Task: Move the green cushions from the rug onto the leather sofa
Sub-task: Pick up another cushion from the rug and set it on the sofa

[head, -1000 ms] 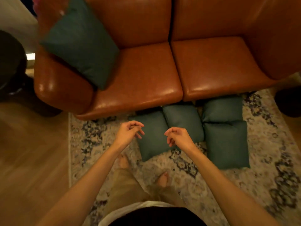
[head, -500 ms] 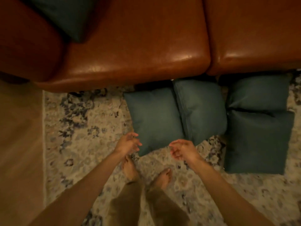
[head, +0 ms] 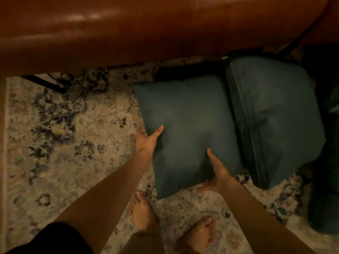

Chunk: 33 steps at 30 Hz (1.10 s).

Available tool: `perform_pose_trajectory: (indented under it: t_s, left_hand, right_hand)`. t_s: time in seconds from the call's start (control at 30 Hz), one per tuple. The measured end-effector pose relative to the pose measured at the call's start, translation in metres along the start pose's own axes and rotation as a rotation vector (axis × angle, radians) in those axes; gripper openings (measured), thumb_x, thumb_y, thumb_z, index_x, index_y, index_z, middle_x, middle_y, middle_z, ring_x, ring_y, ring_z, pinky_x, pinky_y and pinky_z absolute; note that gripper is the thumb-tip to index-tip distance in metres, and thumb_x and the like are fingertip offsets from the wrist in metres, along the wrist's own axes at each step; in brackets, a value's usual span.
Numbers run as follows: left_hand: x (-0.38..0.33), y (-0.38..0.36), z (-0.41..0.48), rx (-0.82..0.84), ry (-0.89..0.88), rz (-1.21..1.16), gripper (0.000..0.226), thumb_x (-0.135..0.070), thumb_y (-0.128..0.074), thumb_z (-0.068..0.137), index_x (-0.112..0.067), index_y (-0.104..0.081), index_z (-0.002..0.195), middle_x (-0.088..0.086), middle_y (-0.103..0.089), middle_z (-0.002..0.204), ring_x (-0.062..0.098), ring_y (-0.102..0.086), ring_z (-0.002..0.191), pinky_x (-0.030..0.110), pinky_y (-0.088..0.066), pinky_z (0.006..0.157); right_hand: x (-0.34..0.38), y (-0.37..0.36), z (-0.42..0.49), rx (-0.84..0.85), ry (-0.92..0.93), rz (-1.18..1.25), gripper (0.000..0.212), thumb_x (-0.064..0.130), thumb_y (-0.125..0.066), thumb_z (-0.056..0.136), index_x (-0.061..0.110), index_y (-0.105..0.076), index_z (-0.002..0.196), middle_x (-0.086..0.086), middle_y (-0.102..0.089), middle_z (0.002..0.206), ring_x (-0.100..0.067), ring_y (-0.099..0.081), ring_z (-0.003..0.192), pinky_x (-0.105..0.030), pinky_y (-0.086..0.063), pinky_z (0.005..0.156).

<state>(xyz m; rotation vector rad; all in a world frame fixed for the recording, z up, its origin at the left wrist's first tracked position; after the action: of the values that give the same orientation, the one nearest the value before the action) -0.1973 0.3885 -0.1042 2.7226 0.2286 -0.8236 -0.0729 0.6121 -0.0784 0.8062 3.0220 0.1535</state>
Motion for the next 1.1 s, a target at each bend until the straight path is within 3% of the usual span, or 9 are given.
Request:
perform_pose_trajectory:
  t_s: [0.13, 0.2, 0.27, 0.4, 0.53, 0.67, 0.87, 1.0, 1.1]
  left_hand:
    - [0.023, -0.007, 0.008, 0.143, 0.216, -0.072, 0.116, -0.056, -0.085, 0.052, -0.02, -0.028, 0.146, -0.001, -0.052, 0.135, 0.023, -0.054, 0.12, 0.037, -0.047, 0.094]
    - [0.023, -0.012, 0.002, 0.209, 0.28, -0.112, 0.117, -0.062, -0.086, 0.045, -0.022, -0.036, 0.143, -0.001, -0.056, 0.135, 0.023, -0.058, 0.115, 0.039, -0.05, 0.09]
    - [0.016, -0.014, -0.005, 0.209, 0.287, -0.142, 0.1, -0.059, -0.086, 0.047, -0.019, -0.051, 0.132, 0.003, -0.064, 0.125, 0.024, -0.063, 0.107, 0.042, -0.052, 0.092]
    - [-0.012, 0.003, -0.02, 0.096, 0.233, -0.058, 0.102, -0.056, -0.093, 0.028, -0.012, -0.062, 0.115, 0.007, -0.07, 0.11, 0.027, -0.069, 0.095, 0.046, -0.056, 0.088]
    - [-0.055, 0.034, -0.056, 0.024, 0.106, 0.073, 0.048, -0.031, -0.089, 0.059, -0.012, -0.065, 0.096, 0.009, -0.071, 0.102, 0.027, -0.068, 0.09, 0.041, -0.057, 0.079]
    - [-0.087, 0.077, -0.101, -0.049, -0.077, 0.4, 0.047, -0.035, -0.084, 0.068, -0.007, -0.066, 0.102, 0.012, -0.07, 0.102, 0.03, -0.065, 0.09, 0.045, -0.057, 0.077]
    - [-0.147, 0.138, -0.174, 0.078, -0.308, 0.86, 0.049, -0.046, -0.081, 0.066, -0.014, -0.07, 0.102, 0.005, -0.074, 0.097, 0.023, -0.068, 0.09, 0.026, -0.051, 0.075]
    - [-0.204, 0.177, -0.238, 0.169, -0.485, 1.089, 0.053, -0.057, -0.079, 0.06, -0.021, -0.069, 0.099, -0.004, -0.073, 0.09, 0.015, -0.067, 0.082, 0.028, -0.051, 0.072]
    - [-0.245, 0.196, -0.29, 0.252, -0.609, 1.183, 0.044, -0.057, -0.077, 0.064, -0.027, -0.067, 0.094, -0.013, -0.069, 0.082, 0.006, -0.064, 0.076, 0.019, -0.044, 0.064]
  right_hand:
    - [0.005, 0.005, 0.007, -0.019, -0.001, -0.104, 0.105, 0.069, -0.071, 0.065, 0.026, -0.026, 0.15, -0.009, -0.025, 0.158, -0.048, -0.039, 0.131, -0.068, -0.039, 0.097]
    - [0.008, 0.01, 0.003, -0.033, 0.019, -0.16, 0.106, 0.07, -0.072, 0.063, 0.028, -0.026, 0.149, -0.01, -0.029, 0.155, -0.048, -0.048, 0.123, -0.068, -0.044, 0.092]
    - [0.009, 0.016, -0.001, -0.049, 0.041, -0.186, 0.101, 0.066, -0.073, 0.066, 0.024, -0.029, 0.147, -0.018, -0.04, 0.145, -0.045, -0.055, 0.112, -0.065, -0.048, 0.089]
    - [0.005, 0.023, -0.023, -0.019, 0.013, -0.297, 0.091, 0.067, -0.071, 0.067, 0.017, -0.04, 0.137, -0.02, -0.057, 0.108, -0.039, -0.062, 0.101, -0.057, -0.053, 0.083]
    - [0.001, 0.012, -0.073, 0.01, 0.012, -0.562, 0.074, 0.067, -0.053, 0.083, 0.005, -0.05, 0.124, -0.022, -0.069, 0.105, -0.035, -0.069, 0.09, -0.044, -0.054, 0.078]
    - [0.008, -0.013, -0.135, -0.022, 0.189, -0.69, 0.039, 0.047, -0.054, 0.093, 0.012, -0.05, 0.112, -0.022, -0.067, 0.1, -0.025, -0.057, 0.06, -0.025, -0.045, 0.052]
    - [0.038, -0.058, -0.236, 0.116, 0.509, -0.674, 0.018, 0.025, -0.069, 0.086, 0.018, -0.057, 0.075, -0.002, -0.059, 0.072, -0.017, -0.056, 0.065, -0.03, -0.044, 0.064]
    - [0.062, -0.085, -0.328, 0.183, 0.719, -0.648, 0.031, 0.021, -0.083, 0.073, 0.017, -0.063, 0.097, -0.005, -0.062, 0.097, -0.025, -0.062, 0.099, -0.032, -0.049, 0.093]
    - [0.083, -0.089, -0.396, 0.12, 0.824, -0.574, 0.054, 0.035, -0.085, 0.07, 0.013, -0.057, 0.111, -0.002, -0.056, 0.108, -0.015, -0.056, 0.101, -0.028, -0.045, 0.094]
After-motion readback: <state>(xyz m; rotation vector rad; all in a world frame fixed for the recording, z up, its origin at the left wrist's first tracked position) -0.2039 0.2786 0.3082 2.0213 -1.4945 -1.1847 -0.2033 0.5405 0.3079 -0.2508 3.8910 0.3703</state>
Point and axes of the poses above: each hand's wrist, its own z-axis towards the middle knuckle, its own y-axis out of the back of the hand, x = y × z, the point moved 6 cm from there along z, towards the middle knuckle
